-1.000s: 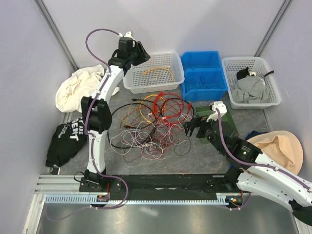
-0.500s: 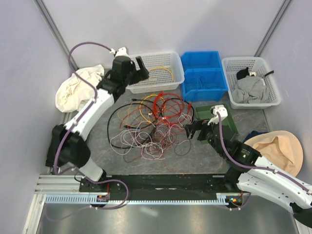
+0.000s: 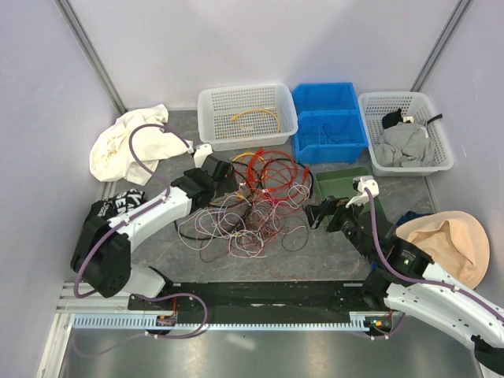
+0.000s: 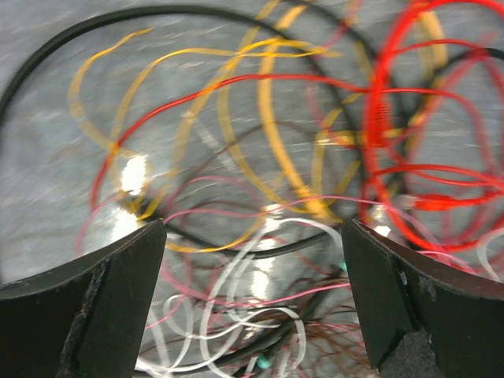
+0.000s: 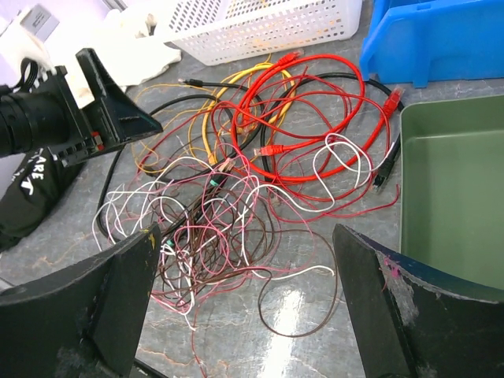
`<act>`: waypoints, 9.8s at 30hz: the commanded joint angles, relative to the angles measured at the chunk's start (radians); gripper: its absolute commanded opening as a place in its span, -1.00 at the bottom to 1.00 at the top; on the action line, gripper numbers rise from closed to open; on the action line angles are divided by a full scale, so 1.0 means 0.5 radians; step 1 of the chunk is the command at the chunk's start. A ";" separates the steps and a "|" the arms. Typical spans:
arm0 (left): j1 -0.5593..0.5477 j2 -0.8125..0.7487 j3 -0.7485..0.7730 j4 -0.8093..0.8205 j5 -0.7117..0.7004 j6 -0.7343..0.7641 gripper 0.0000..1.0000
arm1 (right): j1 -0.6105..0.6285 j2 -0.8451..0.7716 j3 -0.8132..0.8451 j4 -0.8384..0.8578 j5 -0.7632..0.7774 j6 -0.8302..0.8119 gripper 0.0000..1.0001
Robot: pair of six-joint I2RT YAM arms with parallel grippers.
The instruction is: Untangle the cables
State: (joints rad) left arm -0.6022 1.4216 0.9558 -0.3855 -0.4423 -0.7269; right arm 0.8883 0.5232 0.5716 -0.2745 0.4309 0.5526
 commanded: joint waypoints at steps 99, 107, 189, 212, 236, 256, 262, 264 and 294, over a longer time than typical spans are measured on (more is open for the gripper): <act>0.081 0.399 0.187 0.292 0.023 -0.346 0.99 | 0.006 0.110 -0.066 0.101 0.010 -0.056 0.96; 0.094 0.682 0.263 0.326 0.029 -0.531 0.59 | 0.003 -0.064 -0.106 -0.009 0.077 -0.013 0.96; 0.210 0.280 0.138 0.292 0.228 0.150 0.15 | 0.006 -0.111 -0.097 -0.012 0.031 0.012 0.96; 0.213 0.713 0.126 0.351 0.198 0.064 -0.41 | 0.006 -0.141 -0.146 -0.065 0.092 0.018 0.96; 0.180 -0.386 0.963 -0.027 0.265 0.459 -0.97 | 0.006 -0.209 -0.109 -0.068 0.062 0.027 0.96; 0.232 1.334 2.604 0.265 0.624 0.905 -0.97 | 0.006 0.030 0.001 0.006 0.258 -0.120 0.96; 0.299 1.599 2.856 0.262 0.719 0.819 -0.08 | 0.009 0.040 0.001 0.021 0.325 -0.148 0.96; 0.302 1.605 2.841 0.259 0.704 0.807 0.31 | 0.006 0.052 0.010 0.018 0.338 -0.157 0.96; -0.467 -0.061 -0.064 0.666 0.369 0.138 0.79 | 0.006 -0.138 -0.146 -0.089 0.181 0.067 0.96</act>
State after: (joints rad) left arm -0.7700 1.4261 0.9417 -0.1707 -0.2665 -0.5877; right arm 0.8883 0.4717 0.5251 -0.2909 0.5285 0.5327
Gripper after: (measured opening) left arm 0.895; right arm 0.979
